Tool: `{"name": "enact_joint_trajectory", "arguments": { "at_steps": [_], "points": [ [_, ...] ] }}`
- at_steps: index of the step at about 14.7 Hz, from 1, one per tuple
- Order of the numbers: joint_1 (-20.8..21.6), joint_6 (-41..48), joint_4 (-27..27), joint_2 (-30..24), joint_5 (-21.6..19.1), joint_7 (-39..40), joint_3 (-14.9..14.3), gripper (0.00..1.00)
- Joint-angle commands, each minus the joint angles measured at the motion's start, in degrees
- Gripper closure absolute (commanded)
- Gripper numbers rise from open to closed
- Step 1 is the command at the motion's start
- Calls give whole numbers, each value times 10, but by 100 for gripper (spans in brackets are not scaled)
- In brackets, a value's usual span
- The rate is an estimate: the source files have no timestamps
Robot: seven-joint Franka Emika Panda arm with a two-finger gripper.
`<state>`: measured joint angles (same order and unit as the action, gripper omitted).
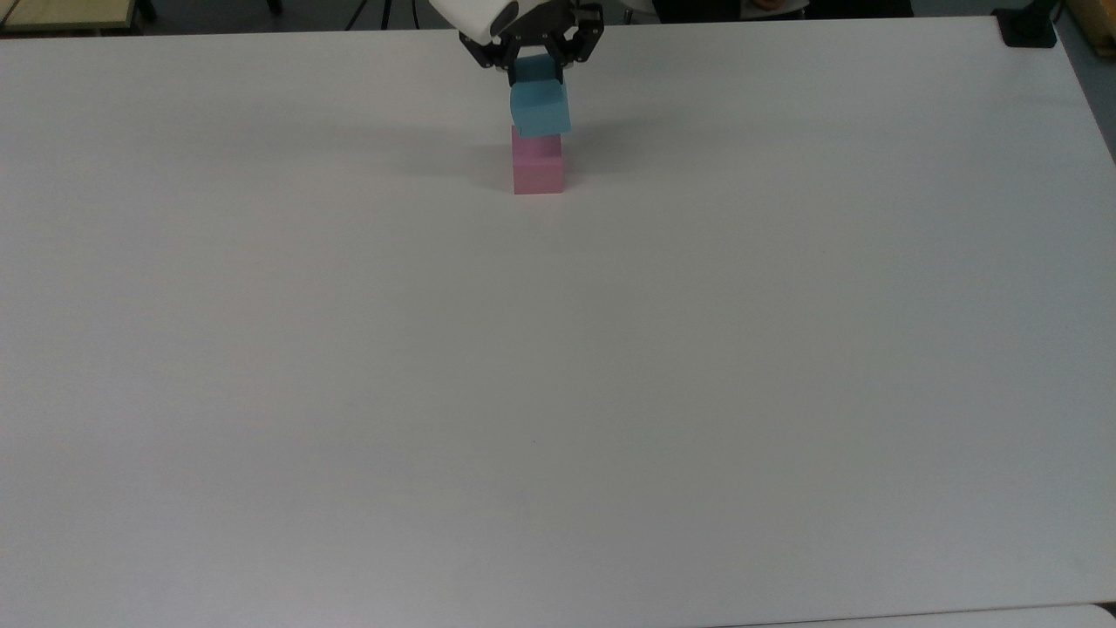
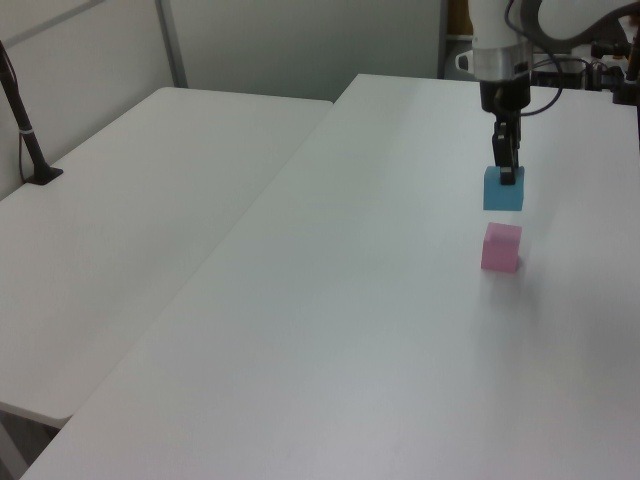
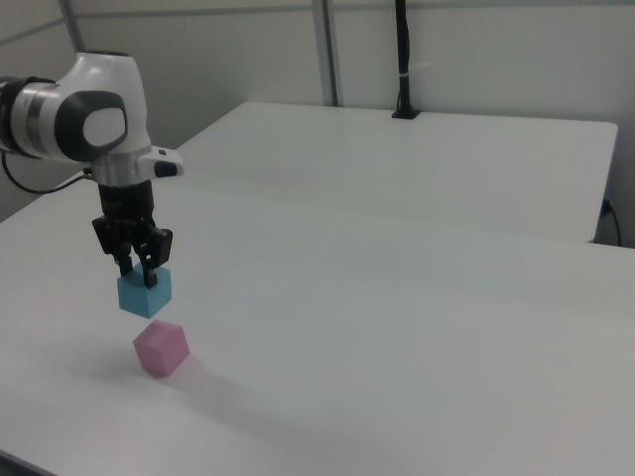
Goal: Put blue cube on pink cube
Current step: 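Lower the light-blue cube onto the pink cube's top face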
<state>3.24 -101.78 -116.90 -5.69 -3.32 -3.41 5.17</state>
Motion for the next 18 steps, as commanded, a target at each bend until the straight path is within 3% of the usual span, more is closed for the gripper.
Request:
{"name": "enact_joint_trajectory", "arguments": {
  "at_steps": [1,6,14,16,17,18],
  "points": [
    [4,-33,-29,2,23,-7,4,52],
    [5,-41,-37,26,48,-7,4,52],
    [21,-44,-36,31,49,-19,5,49],
    [20,-44,-36,31,61,-19,4,27],
    [19,-44,-35,31,63,-21,4,1],
    [20,-44,-34,31,64,-23,4,0]
  ]
}}
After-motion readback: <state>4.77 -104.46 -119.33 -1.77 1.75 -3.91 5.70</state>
